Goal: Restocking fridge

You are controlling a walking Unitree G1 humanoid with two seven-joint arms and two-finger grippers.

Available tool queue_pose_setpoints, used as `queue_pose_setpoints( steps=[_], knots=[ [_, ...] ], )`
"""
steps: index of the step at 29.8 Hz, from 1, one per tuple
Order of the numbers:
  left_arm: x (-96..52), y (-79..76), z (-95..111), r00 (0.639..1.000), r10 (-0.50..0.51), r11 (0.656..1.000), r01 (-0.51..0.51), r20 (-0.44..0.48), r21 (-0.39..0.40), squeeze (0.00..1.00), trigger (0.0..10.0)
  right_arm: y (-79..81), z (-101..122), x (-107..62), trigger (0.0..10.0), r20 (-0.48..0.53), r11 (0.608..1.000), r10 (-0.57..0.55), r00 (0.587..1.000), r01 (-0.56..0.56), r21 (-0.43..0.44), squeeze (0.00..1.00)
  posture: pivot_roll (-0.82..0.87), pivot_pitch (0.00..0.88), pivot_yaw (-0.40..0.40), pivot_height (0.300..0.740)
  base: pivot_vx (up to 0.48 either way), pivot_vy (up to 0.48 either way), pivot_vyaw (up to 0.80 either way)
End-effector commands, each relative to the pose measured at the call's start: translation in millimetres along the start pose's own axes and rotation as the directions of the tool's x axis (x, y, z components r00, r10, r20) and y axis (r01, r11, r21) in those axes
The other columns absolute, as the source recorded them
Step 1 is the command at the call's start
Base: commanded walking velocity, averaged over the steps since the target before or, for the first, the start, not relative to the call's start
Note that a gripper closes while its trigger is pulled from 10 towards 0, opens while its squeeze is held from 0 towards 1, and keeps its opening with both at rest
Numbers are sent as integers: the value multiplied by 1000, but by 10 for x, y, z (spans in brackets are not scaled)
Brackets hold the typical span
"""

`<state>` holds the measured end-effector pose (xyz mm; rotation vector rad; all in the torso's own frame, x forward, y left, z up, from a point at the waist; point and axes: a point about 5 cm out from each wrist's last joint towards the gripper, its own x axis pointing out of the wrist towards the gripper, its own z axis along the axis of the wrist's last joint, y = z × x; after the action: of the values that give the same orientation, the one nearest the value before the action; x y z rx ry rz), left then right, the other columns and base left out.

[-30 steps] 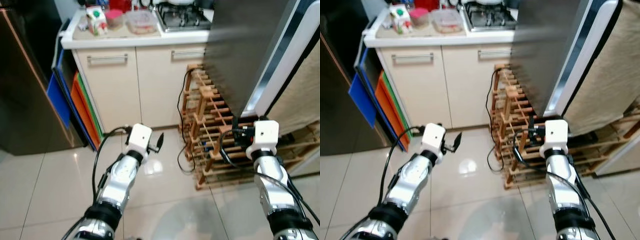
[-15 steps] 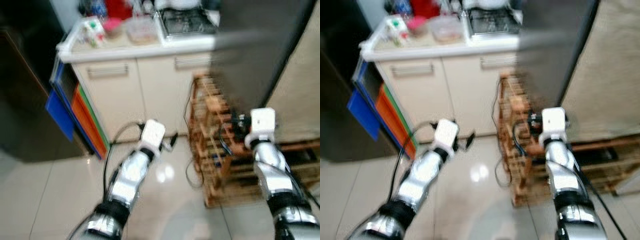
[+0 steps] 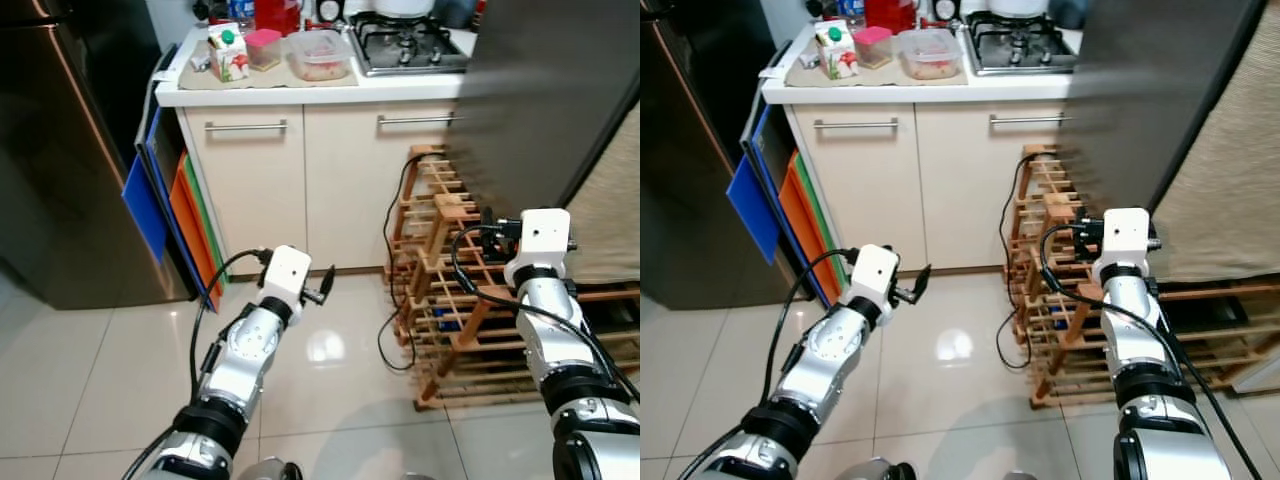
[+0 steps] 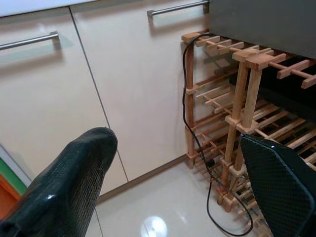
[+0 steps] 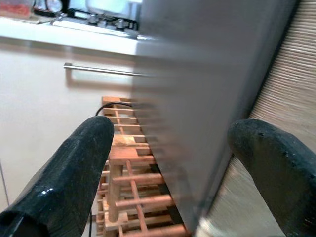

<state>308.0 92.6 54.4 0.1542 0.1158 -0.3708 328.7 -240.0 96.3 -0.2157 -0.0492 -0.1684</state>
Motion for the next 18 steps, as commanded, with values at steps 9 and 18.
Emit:
queue_pose_setpoints(
  steps=[9,18],
  knots=[
    [39,-35,47,1000,-9,1000,9,7,3,0,10000,40,106,-54,10000,89,999,6,996,-10,46,0,-103,37,41,740,0,0,-57],
    [79,-10,94,1000,-27,999,26,9,25,0,10000,-9,-24,-215,10000,45,998,-37,998,35,52,0,-108,38,39,740,0,0,-585]
  ],
)
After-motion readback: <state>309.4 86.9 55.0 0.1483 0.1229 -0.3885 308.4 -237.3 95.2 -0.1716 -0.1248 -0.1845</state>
